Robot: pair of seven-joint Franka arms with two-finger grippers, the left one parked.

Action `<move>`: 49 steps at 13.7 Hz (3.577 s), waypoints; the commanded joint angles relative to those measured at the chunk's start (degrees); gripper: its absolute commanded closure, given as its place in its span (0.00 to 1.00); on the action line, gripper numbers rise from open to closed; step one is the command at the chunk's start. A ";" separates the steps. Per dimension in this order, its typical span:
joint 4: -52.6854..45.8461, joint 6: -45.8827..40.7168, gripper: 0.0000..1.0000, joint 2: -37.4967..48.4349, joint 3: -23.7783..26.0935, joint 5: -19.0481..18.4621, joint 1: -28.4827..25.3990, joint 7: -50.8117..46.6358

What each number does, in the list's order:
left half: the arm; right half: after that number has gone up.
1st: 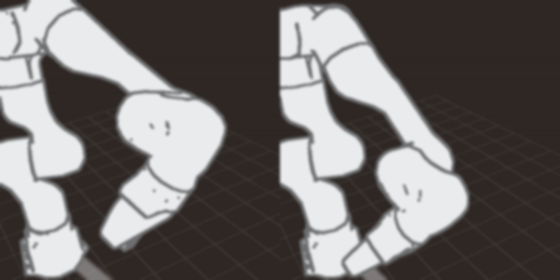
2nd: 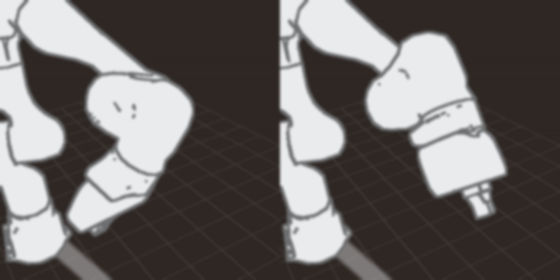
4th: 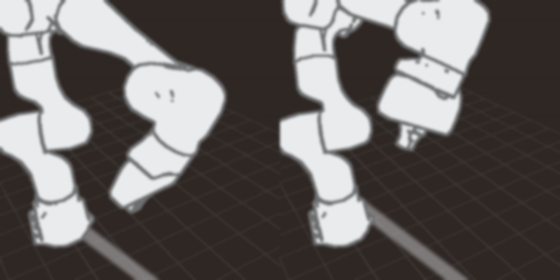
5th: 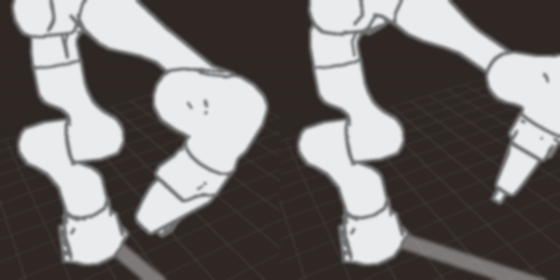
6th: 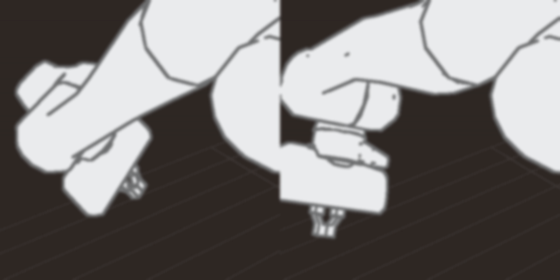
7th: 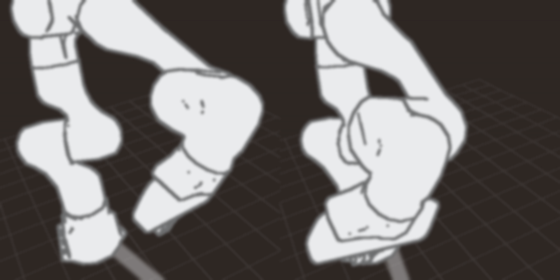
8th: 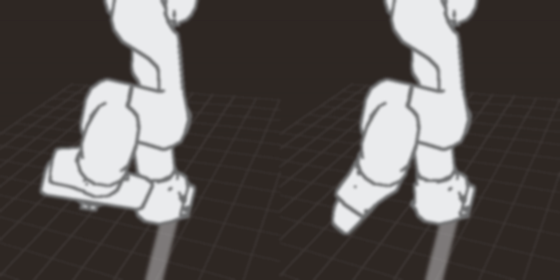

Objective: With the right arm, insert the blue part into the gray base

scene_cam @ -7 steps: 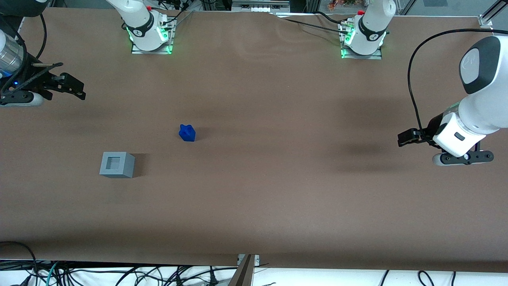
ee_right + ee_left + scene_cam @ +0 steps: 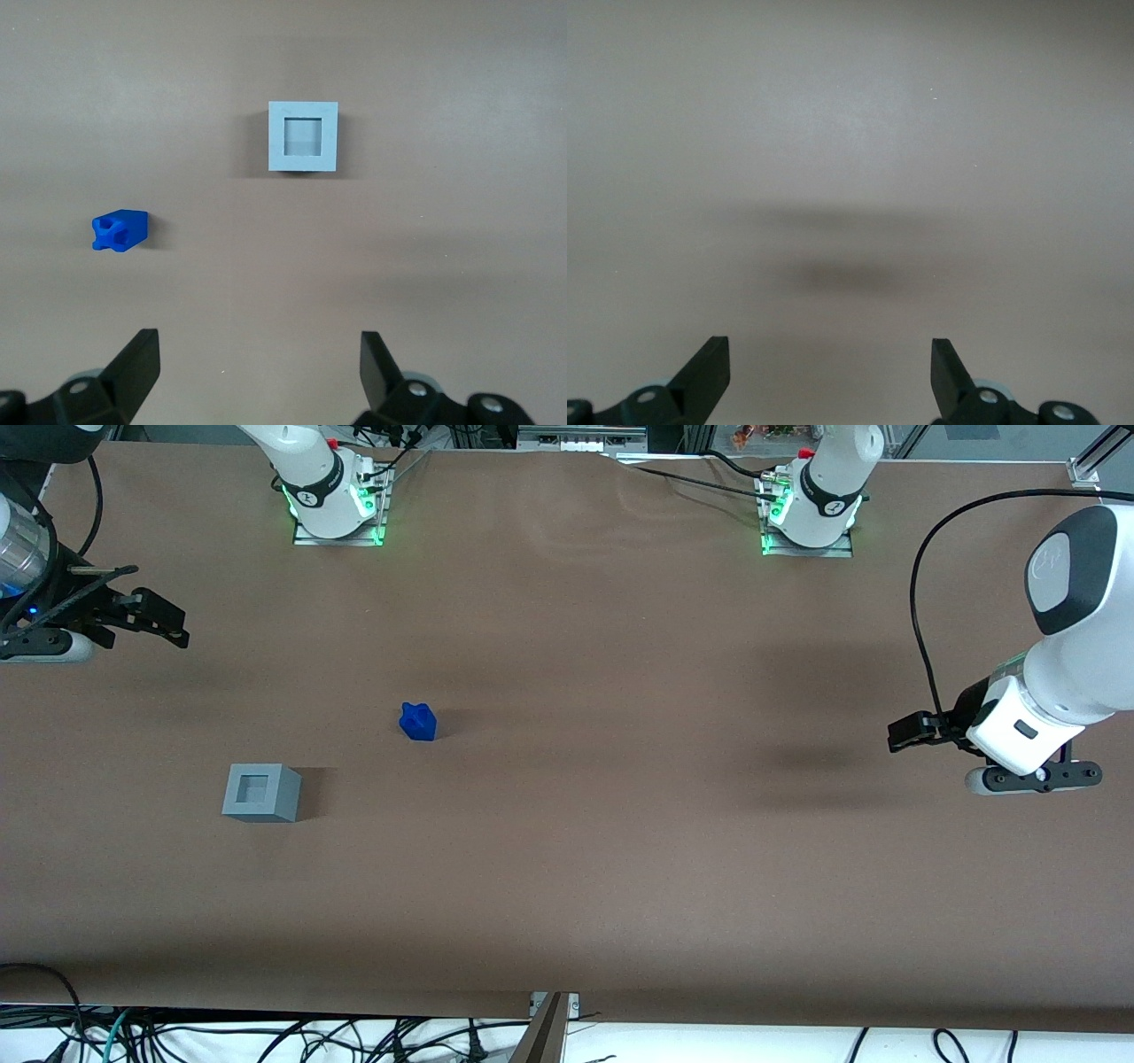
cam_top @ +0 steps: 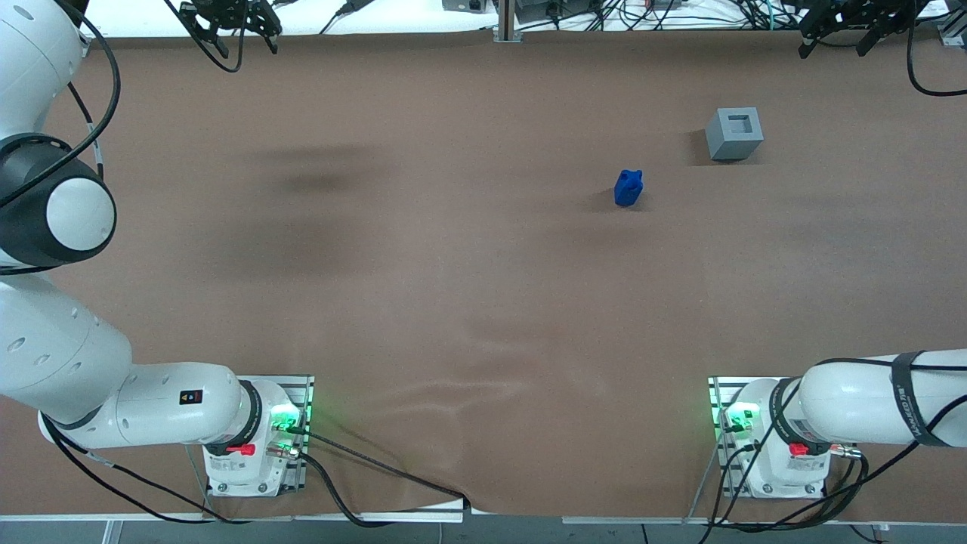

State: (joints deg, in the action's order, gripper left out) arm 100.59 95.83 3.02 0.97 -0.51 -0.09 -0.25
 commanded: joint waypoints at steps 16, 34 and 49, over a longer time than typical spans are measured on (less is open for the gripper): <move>-0.05 -0.65 0.00 0.50 -0.27 -0.55 -0.17 0.34; 0.04 -2.86 0.00 -5.29 1.66 -0.28 -12.54 -7.38; 18.32 41.01 0.00 -22.34 1.57 -1.34 -23.02 -32.36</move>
State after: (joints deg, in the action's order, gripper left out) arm 119.12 135.33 -17.44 2.94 -0.77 -21.83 -30.97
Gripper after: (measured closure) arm 0.000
